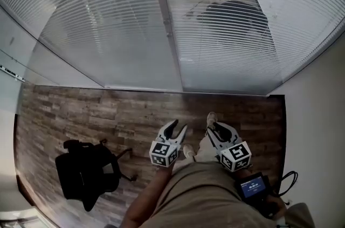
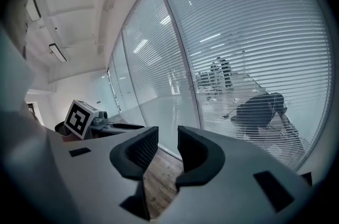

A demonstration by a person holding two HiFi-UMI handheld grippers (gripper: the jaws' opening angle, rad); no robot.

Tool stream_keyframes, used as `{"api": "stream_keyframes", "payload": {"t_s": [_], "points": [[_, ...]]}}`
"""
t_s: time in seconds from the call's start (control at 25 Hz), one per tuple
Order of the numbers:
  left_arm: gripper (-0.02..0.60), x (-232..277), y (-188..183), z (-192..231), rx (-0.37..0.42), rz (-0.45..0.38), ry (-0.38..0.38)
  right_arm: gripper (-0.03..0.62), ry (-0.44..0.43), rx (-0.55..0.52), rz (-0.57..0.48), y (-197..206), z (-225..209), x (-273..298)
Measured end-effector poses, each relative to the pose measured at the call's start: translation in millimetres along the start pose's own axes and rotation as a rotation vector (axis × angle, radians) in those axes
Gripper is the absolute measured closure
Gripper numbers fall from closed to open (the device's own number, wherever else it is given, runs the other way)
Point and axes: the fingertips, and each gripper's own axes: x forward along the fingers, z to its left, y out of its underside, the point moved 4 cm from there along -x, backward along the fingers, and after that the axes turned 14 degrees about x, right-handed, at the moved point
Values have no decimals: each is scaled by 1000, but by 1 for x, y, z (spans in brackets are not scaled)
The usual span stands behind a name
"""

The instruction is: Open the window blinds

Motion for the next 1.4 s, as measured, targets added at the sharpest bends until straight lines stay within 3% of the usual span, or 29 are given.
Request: {"api": "stream_keyframes", "payload": {"t_s": [0.16,0.56,0.76,1.12,1.4], "points": [[397,-1,-6,-3,-3,0,1,474,5,4,-6,-4,-1,-6],[405,-10,-12,-61,16,-3,-8,474,-9,16,-34,4,-10,-63],[417,-5,-5,-114,-10,2,-43,474,-17,8,-35,12,-34,-116],[420,14,10,-240,-16,12,-8,474,20,28,-31,40,-88,-229],[423,-19,32,-338,-22,32,-27,474,-14,36,-14,74,-91,-315]]}}
